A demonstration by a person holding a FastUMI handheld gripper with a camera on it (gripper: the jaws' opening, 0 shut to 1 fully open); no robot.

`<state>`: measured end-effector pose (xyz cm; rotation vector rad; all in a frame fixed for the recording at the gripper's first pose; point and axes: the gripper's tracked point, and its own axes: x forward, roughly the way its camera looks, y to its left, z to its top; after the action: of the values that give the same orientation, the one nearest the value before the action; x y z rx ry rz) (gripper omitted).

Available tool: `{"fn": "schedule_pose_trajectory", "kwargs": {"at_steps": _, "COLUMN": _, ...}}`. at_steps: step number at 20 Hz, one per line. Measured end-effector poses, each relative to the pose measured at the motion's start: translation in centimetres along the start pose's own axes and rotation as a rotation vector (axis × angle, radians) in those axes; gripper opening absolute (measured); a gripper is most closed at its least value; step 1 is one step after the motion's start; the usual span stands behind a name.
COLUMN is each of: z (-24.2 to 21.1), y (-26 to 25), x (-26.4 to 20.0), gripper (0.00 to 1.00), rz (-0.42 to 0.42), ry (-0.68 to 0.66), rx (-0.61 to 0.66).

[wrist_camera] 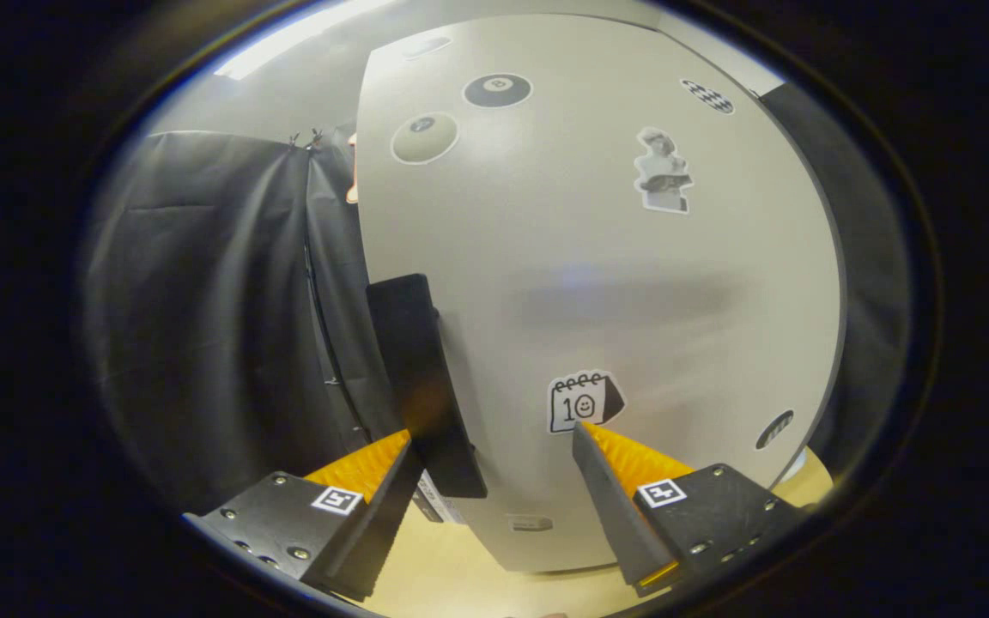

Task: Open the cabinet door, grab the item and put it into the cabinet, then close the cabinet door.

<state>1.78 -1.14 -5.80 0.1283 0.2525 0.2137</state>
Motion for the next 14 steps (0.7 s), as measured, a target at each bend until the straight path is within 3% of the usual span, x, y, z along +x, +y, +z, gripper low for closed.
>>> {"fn": "schedule_pose_trajectory", "kwargs": {"at_steps": 5, "z": 2.6, "y": -0.4, "x": -1.2, "gripper": 1.0, "rz": 0.044, "ry": -0.079, "rx": -0.031}}
{"fn": "schedule_pose_trajectory", "kwargs": {"at_steps": 9, "z": 8.7, "y": -4.1, "x": -5.3, "gripper": 1.0, "rz": -0.032, "ry": -0.244, "rx": -0.08}}
{"fn": "schedule_pose_trajectory", "kwargs": {"at_steps": 14, "z": 13.2, "y": -12.1, "x": -8.2, "gripper": 1.0, "rz": -0.155, "ry": -0.317, "rx": -0.06}}
